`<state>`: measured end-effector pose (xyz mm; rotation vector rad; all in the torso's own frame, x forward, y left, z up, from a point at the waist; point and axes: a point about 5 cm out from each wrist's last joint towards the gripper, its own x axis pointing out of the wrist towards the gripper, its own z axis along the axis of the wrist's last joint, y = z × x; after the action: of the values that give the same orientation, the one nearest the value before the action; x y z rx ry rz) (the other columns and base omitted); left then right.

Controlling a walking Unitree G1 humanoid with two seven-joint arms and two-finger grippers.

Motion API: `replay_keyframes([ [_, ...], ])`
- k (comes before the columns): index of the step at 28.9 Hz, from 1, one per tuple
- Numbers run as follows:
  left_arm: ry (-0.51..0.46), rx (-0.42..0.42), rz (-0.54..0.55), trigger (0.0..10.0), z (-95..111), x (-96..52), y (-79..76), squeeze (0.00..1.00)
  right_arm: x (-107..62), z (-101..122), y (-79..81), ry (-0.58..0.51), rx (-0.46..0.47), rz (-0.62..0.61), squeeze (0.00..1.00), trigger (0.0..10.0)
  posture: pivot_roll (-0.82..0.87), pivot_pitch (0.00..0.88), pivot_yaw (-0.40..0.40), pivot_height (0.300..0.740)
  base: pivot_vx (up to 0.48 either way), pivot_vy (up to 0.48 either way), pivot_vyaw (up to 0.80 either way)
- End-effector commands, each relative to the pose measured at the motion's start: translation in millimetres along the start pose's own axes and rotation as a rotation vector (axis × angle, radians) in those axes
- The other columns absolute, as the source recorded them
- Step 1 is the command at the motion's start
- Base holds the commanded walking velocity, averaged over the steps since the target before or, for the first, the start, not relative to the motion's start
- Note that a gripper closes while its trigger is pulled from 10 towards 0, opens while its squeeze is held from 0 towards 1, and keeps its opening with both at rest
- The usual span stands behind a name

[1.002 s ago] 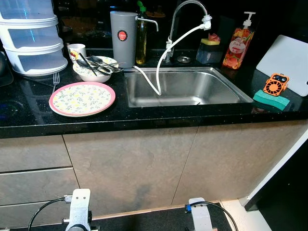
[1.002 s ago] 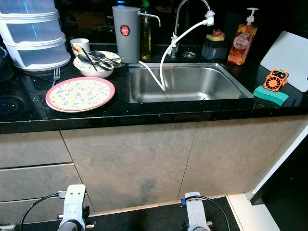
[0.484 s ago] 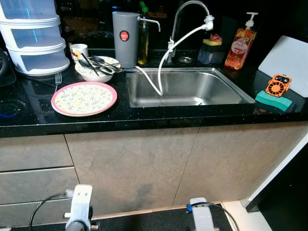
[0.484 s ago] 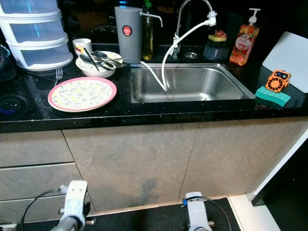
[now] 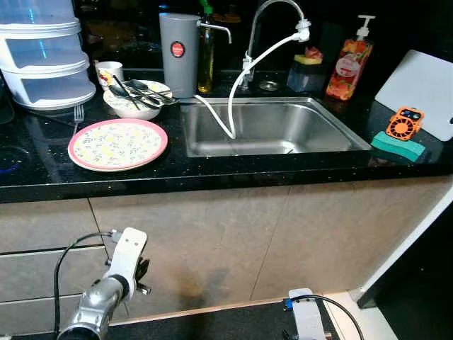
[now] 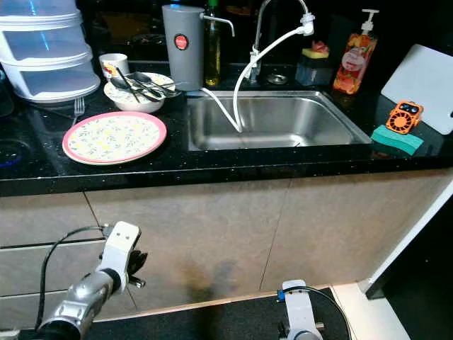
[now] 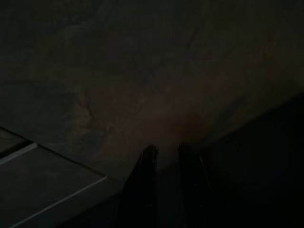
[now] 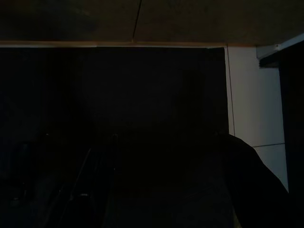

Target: Kitchen organization

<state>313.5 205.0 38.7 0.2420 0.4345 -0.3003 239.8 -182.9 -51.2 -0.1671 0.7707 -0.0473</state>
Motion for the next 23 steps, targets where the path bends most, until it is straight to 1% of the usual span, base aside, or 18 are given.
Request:
replay_keyframes([
  [1,0.054,0.050,-0.046,10.0,-6.6,-0.3,-5.1,0.00,-0.3,-3.0,-2.2,0.016,0.003,-0.003,0.00,10.0,0.03,0.093,-0.056,0.740,0.000,0.000,0.00],
  [2,0.065,0.135,-0.097,10.0,-7.6,-0.6,-9.9,0.00,-0.3,-3.0,-2.7,0.016,0.003,-0.005,0.00,10.0,0.03,0.093,-0.056,0.740,0.000,0.000,0.00],
  [3,0.082,0.251,-0.174,10.0,-7.3,-0.5,-15.0,0.00,-0.2,-2.6,-3.8,0.015,0.002,-0.008,0.00,10.0,0.02,0.102,-0.063,0.740,0.000,0.000,0.00],
  [4,0.082,0.251,-0.174,10.0,-7.3,-0.5,-15.0,0.00,-0.2,-2.6,-3.8,0.015,0.002,-0.008,0.00,10.0,0.02,0.102,-0.063,0.740,0.000,0.000,0.00],
  [5,0.081,0.320,-0.205,10.0,-5.0,-0.5,-15.6,0.00,-0.1,-2.4,-4.4,0.016,-0.001,-0.009,0.00,10.0,0.03,0.103,-0.065,0.740,0.000,0.000,0.00],
  [6,0.083,0.422,-0.240,10.0,-2.8,-0.9,-15.9,0.00,-0.1,-2.4,-5.0,0.016,-0.004,-0.011,0.00,10.0,0.03,0.104,-0.066,0.740,0.000,0.000,0.00],
  [7,0.090,0.491,-0.269,10.0,-3.0,-1.7,-16.6,0.00,0.0,-2.3,-5.1,0.017,-0.005,-0.011,0.00,10.0,0.03,0.104,-0.066,0.740,0.000,0.000,0.00],
  [8,0.090,0.511,-0.288,10.0,-3.4,-2.3,-17.4,0.00,-0.1,-2.4,-5.1,0.017,-0.005,-0.012,0.00,10.0,0.03,0.104,-0.066,0.740,0.000,0.000,0.00],
  [11,0.102,0.521,-0.345,10.0,-4.8,-3.8,-19.6,0.00,0.0,-2.2,-4.7,0.017,-0.007,-0.011,0.00,10.0,0.02,0.109,-0.065,0.740,0.000,0.000,0.00],
  [15,0.068,0.551,-0.360,10.0,-0.4,-4.4,-21.8,0.00,-0.1,-2.3,-3.5,0.017,-0.006,-0.010,0.00,10.0,0.01,0.112,-0.067,0.740,0.000,0.000,0.00],
  [19,0.023,0.576,-0.336,10.0,6.3,-4.1,-20.3,0.00,-0.1,-2.6,-3.0,0.017,-0.009,-0.008,0.00,10.0,0.02,0.115,-0.074,0.740,0.000,0.000,0.00],
  [20,0.023,0.576,-0.336,10.0,6.3,-4.1,-20.3,0.00,-0.1,-2.6,-3.0,0.017,-0.009,-0.008,0.00,10.0,0.02,0.115,-0.074,0.740,0.000,0.000,0.00],
  [22,-0.017,0.532,-0.318,10.0,9.9,-4.5,-19.6,0.00,-0.1,-2.4,-2.3,0.017,-0.014,-0.005,0.00,10.0,0.02,0.117,-0.076,0.740,0.000,0.000,0.00],
  [23,-0.017,0.532,-0.318,10.0,9.9,-4.5,-19.6,0.00,-0.1,-2.4,-2.3,0.017,-0.014,-0.005,0.00,10.0,0.02,0.117,-0.076,0.740,0.000,0.000,0.00],
])
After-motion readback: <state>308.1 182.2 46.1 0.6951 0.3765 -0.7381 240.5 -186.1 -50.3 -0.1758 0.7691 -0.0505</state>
